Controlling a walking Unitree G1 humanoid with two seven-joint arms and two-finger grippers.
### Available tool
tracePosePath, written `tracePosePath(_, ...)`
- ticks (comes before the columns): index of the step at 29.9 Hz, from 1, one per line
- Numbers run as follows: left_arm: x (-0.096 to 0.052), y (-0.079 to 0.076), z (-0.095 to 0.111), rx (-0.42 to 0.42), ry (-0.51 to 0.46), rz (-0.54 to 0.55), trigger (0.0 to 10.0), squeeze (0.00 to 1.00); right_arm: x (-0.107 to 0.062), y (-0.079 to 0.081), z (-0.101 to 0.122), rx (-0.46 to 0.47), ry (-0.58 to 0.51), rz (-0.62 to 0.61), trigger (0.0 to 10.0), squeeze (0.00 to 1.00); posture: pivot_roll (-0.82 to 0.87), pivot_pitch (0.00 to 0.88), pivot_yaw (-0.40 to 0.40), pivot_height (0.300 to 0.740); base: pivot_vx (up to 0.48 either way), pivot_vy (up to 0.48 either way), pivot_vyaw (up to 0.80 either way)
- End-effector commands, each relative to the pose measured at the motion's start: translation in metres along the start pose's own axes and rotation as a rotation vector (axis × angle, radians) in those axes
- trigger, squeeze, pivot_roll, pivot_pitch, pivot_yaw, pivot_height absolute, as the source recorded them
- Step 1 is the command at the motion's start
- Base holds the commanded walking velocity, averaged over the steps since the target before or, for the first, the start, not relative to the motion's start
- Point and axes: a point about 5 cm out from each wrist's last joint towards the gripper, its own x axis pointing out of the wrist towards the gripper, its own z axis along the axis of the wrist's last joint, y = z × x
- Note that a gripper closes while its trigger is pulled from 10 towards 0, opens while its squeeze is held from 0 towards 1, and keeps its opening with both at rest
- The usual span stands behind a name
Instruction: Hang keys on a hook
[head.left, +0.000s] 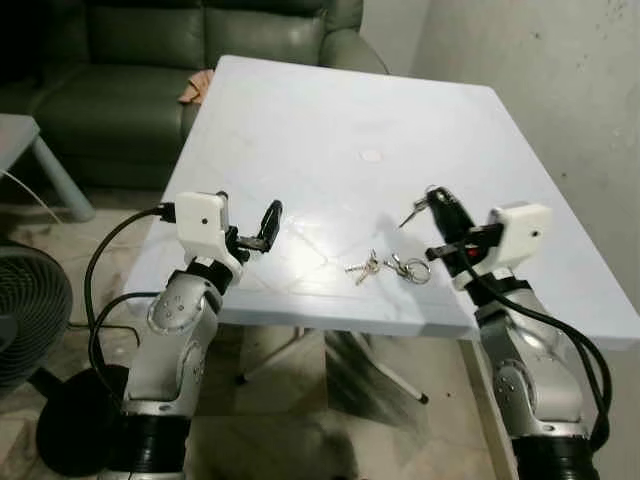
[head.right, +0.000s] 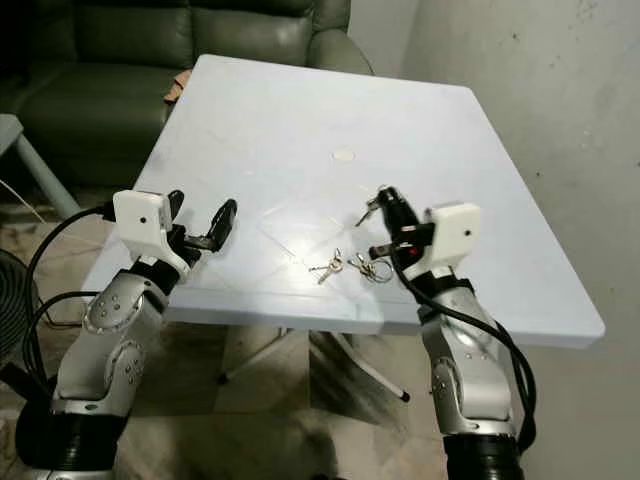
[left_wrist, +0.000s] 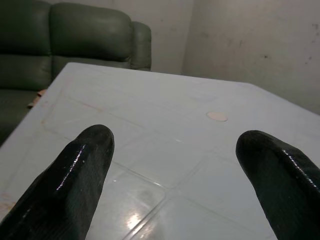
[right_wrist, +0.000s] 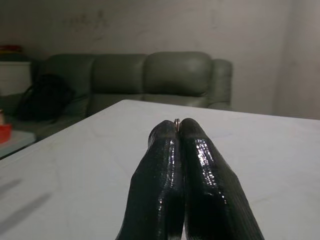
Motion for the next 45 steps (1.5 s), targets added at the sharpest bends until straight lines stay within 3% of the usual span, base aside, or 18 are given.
tracePosePath(1,0.006,0.000,0.001,0.024,-0.001,-0.006,10.0,0.00,-0.005,-0.006,0.008,-0.016,-0.031,-0.049,0.0,0.00,0.02,0.013,-0.047,0.740,0.000,0.000,0.00)
tracePosePath(6,0.014,0.006,0.005,0.065,-0.020,-0.012,10.0,0.00,-0.011,-0.010,0.011,-0.006,-0.033,-0.104,0.0,0.00,-0.01,0.000,-0.032,0.740,0.000,0.000,0.00)
tracePosePath(9,0.019,0.012,0.003,0.025,0.000,0.014,10.0,0.00,-0.016,-0.015,0.007,-0.015,-0.010,-0.170,0.0,0.00,-0.01,0.000,-0.029,0.740,0.000,0.000,0.00)
tracePosePath(10,0.022,0.013,0.003,0.014,0.002,0.018,10.0,0.00,-0.018,-0.017,0.004,-0.015,0.010,-0.195,2.5,0.00,-0.03,0.000,-0.022,0.740,0.000,0.000,0.00)
tracePosePath(11,0.024,0.013,0.003,-0.001,0.000,0.009,10.0,0.00,-0.021,-0.020,0.000,-0.034,0.039,-0.241,10.0,0.00,-0.03,0.000,-0.022,0.740,0.000,0.000,0.00)
tracePosePath(24,0.042,0.018,-0.003,-0.052,0.052,0.056,10.0,0.00,-0.022,-0.029,-0.014,-0.116,0.158,-0.359,10.0,0.00,-0.05,0.000,-0.006,0.740,0.000,0.000,0.00)
tracePosePath(45,0.048,0.026,-0.003,0.020,0.044,0.097,10.0,0.00,-0.015,-0.014,-0.025,-0.149,0.206,-0.321,10.0,0.00,-0.04,0.000,-0.004,0.740,0.000,0.000,-0.69)
